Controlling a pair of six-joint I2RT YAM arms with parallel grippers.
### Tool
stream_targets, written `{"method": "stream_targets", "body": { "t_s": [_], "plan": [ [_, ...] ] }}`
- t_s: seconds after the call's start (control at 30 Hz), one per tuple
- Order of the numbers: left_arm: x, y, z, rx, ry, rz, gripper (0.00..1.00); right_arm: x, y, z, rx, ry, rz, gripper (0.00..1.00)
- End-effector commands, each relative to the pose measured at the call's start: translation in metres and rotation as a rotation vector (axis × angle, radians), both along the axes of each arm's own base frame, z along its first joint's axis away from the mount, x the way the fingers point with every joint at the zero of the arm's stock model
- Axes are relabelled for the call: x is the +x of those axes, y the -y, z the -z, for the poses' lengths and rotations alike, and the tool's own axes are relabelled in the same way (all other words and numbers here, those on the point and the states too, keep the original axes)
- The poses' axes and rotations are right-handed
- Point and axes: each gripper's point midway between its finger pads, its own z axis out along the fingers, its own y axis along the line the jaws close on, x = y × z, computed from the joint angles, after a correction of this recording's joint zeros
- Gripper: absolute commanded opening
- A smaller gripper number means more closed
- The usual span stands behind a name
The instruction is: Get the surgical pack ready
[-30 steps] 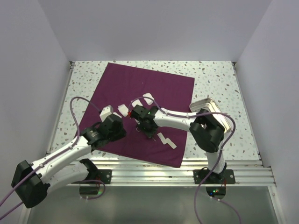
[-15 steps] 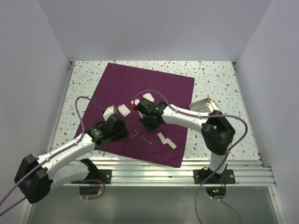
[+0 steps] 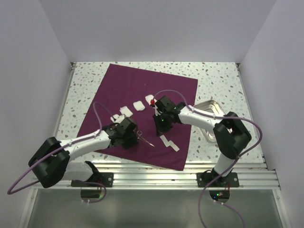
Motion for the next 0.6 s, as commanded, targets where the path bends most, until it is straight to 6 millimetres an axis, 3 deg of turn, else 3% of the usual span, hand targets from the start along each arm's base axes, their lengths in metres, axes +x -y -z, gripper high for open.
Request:
{"method": "stream_targets", "body": {
  "t_s": [0.0,0.27,0.4,0.57],
  "plan": [
    [0.012,0.019,-0.016,-0.062,0.011,-0.098,0.44,-0.005,-0.034,-0.016,0.170,-0.006,-0.038,0.02],
    [0.016,0.016,-0.012,-0.077,0.015,-0.203,0.44,0.000,-0.040,-0.023,0.198,0.023,-0.062,0.06],
    [0.026,0.015,-0.017,-0.093,0.050,-0.241,0.42,0.002,-0.047,-0.017,0.209,0.004,-0.065,0.04],
    [0.027,0.007,-0.010,-0.067,0.039,-0.269,0.41,0.005,-0.059,-0.017,0.250,-0.015,-0.066,0.02]
  ]
}}
